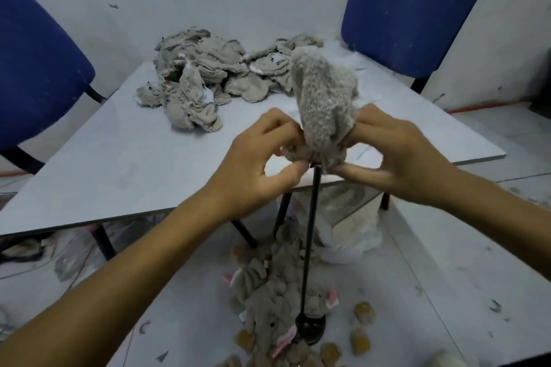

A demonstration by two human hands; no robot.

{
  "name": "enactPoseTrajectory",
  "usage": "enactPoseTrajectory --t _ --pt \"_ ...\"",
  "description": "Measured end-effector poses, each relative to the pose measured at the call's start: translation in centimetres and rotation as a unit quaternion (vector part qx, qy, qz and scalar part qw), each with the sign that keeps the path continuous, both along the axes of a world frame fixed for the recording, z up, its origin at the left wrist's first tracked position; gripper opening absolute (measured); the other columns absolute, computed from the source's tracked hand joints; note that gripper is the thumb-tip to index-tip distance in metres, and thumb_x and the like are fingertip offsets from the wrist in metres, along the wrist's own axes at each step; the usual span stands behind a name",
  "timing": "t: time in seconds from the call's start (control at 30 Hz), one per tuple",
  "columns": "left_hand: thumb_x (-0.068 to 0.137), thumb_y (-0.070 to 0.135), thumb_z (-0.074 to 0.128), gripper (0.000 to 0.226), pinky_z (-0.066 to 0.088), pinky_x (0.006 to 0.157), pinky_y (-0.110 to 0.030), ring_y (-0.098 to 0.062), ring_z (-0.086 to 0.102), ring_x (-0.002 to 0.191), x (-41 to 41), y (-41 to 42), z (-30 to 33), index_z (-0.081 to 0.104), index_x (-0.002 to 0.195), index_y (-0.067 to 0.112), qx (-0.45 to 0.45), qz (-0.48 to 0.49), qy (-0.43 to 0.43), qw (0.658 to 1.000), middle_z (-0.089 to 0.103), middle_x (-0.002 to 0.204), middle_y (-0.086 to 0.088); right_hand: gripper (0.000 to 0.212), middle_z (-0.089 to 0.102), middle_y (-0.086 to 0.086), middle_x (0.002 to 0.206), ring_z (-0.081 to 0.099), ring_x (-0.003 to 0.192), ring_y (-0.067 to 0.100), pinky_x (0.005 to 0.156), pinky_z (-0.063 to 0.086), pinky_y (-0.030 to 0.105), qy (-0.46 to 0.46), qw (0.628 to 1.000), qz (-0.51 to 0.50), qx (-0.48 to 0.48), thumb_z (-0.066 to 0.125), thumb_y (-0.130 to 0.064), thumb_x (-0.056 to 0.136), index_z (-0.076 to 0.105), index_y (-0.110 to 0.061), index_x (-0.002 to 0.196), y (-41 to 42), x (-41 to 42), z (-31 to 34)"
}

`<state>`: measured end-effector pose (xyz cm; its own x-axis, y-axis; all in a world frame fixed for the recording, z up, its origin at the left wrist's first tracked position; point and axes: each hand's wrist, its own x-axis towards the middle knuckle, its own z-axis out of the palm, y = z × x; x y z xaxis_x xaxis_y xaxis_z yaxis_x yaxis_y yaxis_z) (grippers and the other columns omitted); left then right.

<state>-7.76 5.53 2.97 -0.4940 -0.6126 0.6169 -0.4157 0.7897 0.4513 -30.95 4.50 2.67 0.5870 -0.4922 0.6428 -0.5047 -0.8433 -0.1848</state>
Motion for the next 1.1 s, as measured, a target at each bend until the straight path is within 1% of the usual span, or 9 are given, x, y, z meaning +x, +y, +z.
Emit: enactPoseTrajectory --t 0.13,0.23,0.37,0.5,0.6,0.73,0.83,1.0,1.1 --pt "0.081 0.034 0.065 0.029 0.05 0.07 -0.04 -0.022 0.055 0.083 -1.3 -1.2 2.3 0.056 0.086 0.008 0.11 -0.022 0.074 0.991 0.053 0.09 -0.006 0.032 0.067 0.001 0.086 0.066 0.079 0.011 0.065 0.058 0.027 -0.135 0.983 -0.018 0.125 0.074 -0.036 0.083 0.068 -0.006 0.09 -0.7 0.4 2.9" --pt "0.081 0.024 0.071 0.022 0.052 0.068 -0.045 -0.02 0.059 0.078 -1.9 -1.6 2.1 0.058 0.085 0.007 0.196 -0.033 0.116 0.973 0.058 0.081 -0.005 0.019 0.065 0.004 0.07 0.064 0.064 0.019 0.059 0.055 0.039 -0.213 0.957 -0.054 0.191 0.076 -0.02 0.086 0.065 -0.006 0.078 -1.2 1.6 2.3" --pt "0.081 0.026 0.069 0.02 0.044 0.06 -0.027 -0.009 0.051 0.066 -2.7 -2.3 1.3 0.056 0.076 0.011 0.169 0.019 0.124 0.978 0.051 0.067 0.012 0.023 0.05 -0.004 0.057 0.043 0.053 0.005 0.053 0.038 0.028 -0.274 0.926 -0.149 0.211 0.07 -0.01 0.081 0.055 -0.013 0.064 -2.5 3.2 1.0" --pt "0.07 0.031 0.076 0.03 0.048 0.07 -0.038 -0.027 0.058 0.079 -2.7 -3.2 1.3 0.058 0.082 0.011 0.195 0.043 0.086 0.976 0.059 0.077 0.002 0.028 0.04 -0.002 0.055 0.035 0.052 0.006 0.049 0.032 0.026 -0.286 0.908 -0.215 0.221 0.065 -0.012 0.08 0.046 -0.004 0.062 -3.7 4.6 0.3" --pt "0.071 0.022 0.077 0.021 0.053 0.067 -0.04 -0.032 0.062 0.076 -1.8 -4.3 1.8 0.062 0.079 0.01 0.249 0.013 0.127 0.96 0.065 0.08 -0.012 0.025 0.052 0.003 0.061 0.051 0.057 0.014 0.046 0.043 0.028 -0.334 0.868 -0.099 0.355 0.064 -0.013 0.088 0.054 -0.005 0.067 -4.3 4.5 0.9" --pt "0.074 0.013 0.061 0.018 0.045 0.05 -0.022 -0.009 0.054 0.054 -0.9 -5.3 2.0 0.064 0.059 0.022 0.343 -0.003 0.247 0.906 0.059 0.061 0.004 0.016 0.068 0.013 0.085 0.067 0.082 0.021 0.063 0.055 0.027 -0.314 0.776 0.108 0.535 0.063 -0.022 0.09 0.067 -0.007 0.089 -4.5 2.5 1.8" --pt "0.07 0.012 0.064 0.018 0.039 0.051 -0.021 -0.01 0.05 0.053 -1.3 -5.4 1.6 0.063 0.055 0.023 0.374 -0.007 0.232 0.898 0.057 0.06 0.003 0.007 0.07 0.011 0.084 0.07 0.082 0.02 0.072 0.057 0.027 -0.328 0.782 0.091 0.523 0.067 -0.01 0.09 0.066 -0.006 0.085 -4.1 2.2 0.6" --pt "0.075 0.001 0.078 0.018 0.044 0.054 -0.024 -0.013 0.055 0.062 -3.0 -5.0 0.4 0.062 0.071 0.007 0.333 0.031 0.238 0.912 0.058 0.066 -0.001 0.007 0.055 0.022 0.078 0.06 0.073 0.028 0.061 0.056 0.025 -0.416 0.787 -0.039 0.453 0.062 0.004 0.089 0.059 0.009 0.085 -3.7 3.4 -1.5" --pt "0.079 0.008 0.079 0.019 0.047 0.062 -0.024 -0.009 0.055 0.07 -3.2 -4.6 0.3 0.062 0.072 0.012 0.245 0.066 0.18 0.951 0.055 0.078 0.008 0.013 0.05 0.017 0.069 0.054 0.068 0.026 0.059 0.057 0.032 -0.409 0.809 -0.08 0.414 0.07 -0.004 0.084 0.062 -0.006 0.074 -3.7 3.7 -1.9"
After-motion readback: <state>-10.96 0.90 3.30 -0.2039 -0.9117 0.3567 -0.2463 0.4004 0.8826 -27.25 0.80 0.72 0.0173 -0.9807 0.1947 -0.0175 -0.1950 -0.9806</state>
